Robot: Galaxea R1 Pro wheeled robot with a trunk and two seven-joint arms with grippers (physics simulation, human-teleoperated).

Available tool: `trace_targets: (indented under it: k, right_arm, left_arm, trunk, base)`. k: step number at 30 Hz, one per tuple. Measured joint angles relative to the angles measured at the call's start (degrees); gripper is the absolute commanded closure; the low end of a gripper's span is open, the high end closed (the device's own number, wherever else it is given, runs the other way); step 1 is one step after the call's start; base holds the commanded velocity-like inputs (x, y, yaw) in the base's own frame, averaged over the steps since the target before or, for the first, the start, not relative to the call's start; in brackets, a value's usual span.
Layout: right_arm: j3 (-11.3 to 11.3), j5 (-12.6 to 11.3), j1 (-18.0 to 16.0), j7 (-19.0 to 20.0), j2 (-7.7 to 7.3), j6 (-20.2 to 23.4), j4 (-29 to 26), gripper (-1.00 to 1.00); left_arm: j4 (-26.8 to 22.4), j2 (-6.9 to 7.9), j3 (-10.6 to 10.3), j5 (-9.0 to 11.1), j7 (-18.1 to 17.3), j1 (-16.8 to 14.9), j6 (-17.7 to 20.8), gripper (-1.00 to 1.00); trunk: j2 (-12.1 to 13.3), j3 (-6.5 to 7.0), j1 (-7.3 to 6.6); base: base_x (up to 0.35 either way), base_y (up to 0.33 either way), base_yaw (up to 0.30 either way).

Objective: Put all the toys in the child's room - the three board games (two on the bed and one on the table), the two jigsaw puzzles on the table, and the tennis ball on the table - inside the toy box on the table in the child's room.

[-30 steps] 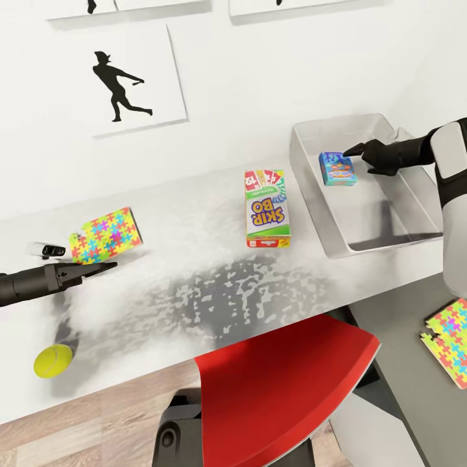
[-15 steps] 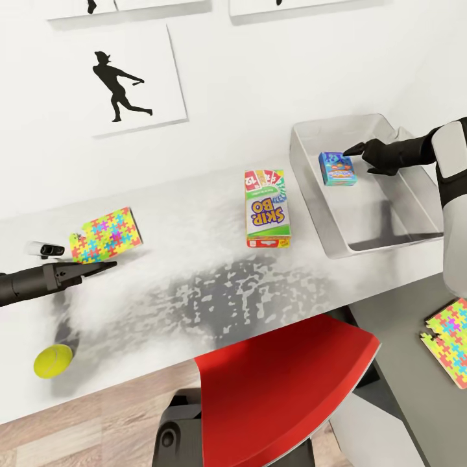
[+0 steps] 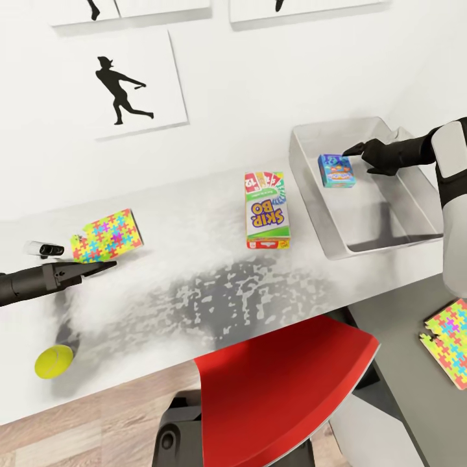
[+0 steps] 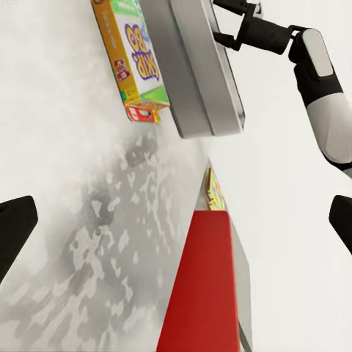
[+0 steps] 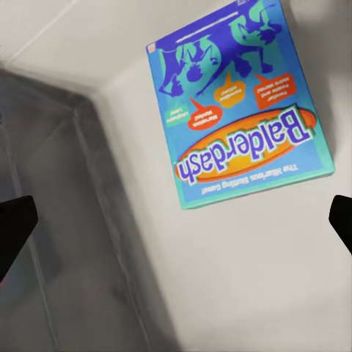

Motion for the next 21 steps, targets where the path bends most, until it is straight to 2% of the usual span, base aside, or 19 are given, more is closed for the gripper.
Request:
trace_targets:
  k: [11,21]
  right_arm:
    - [0.0,0.0,0.0,0.0,0.01,0.0,-0.1,-1.00]
    - [0.1,-0.1,0.1,-0.1,0.02,0.1,-3.5,-1.00]
  left_arm:
    - [0.0,0.08,0.0,0.1,0.0,0.0,0.0,-1.00]
    - [0.0,0.09,0.0,0.0,0.0,0.0,0.0,-1.00]
  trunk:
    - [0.0,0.08,0.00]
    - [0.0,0.15,0.00]
  base:
    - [0.000,0.000,0.000]
    - [-0.003,0.000,0.000]
